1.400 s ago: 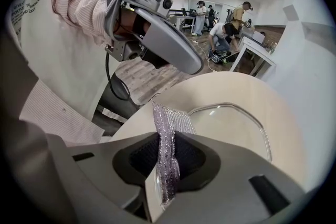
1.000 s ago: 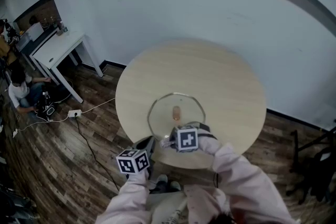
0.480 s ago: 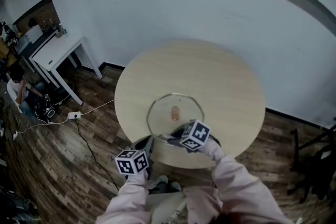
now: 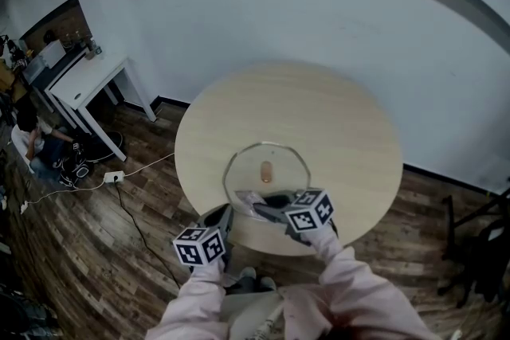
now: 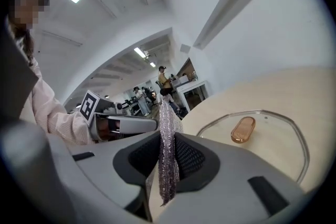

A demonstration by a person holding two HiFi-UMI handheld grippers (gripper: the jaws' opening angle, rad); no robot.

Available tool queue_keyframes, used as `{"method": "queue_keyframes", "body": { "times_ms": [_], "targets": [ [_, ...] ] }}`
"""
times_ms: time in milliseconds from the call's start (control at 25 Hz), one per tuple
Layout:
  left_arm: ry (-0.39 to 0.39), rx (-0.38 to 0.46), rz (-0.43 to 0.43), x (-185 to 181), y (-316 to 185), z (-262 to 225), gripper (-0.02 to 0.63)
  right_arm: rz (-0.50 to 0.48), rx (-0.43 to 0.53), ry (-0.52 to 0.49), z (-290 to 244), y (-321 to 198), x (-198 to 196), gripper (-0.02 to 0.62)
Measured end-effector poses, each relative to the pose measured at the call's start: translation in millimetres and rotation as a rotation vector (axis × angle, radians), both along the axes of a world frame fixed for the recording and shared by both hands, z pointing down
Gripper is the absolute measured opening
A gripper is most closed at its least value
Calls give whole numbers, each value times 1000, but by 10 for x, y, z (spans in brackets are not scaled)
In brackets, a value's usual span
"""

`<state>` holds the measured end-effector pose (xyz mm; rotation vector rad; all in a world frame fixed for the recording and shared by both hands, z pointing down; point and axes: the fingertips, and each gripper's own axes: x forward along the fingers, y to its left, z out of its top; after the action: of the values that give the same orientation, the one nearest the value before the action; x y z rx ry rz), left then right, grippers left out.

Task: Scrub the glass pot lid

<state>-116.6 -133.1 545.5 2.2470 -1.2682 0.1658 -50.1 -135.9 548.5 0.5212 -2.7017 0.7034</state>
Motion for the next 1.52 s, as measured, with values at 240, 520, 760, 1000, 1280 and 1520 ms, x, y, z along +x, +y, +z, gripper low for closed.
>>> {"method": "queue_keyframes", "body": {
  "times_ms": [240, 520, 760, 1000, 1280, 1520],
  "targets": [
    [-1, 39, -2, -20, 11, -92, -6, 111, 56, -159, -292, -60, 41, 77],
    [-11, 119, -2, -50, 44, -263, -6, 172, 185, -270, -549, 41, 62, 77],
    [-15, 196, 6, -56, 78, -431, -5, 226, 267, -321, -756, 91, 78, 77],
    [-13, 234, 20, -56, 130, -488, -6, 224, 312, -330, -815, 148, 50, 74],
    [-15, 256, 20, -42, 138, -552, -6, 209, 321, -332, -816, 184, 63, 74],
    [-24, 267, 30, -33, 147, -576, -6, 190, 337, -334, -831, 210, 45, 72]
  ]
}}
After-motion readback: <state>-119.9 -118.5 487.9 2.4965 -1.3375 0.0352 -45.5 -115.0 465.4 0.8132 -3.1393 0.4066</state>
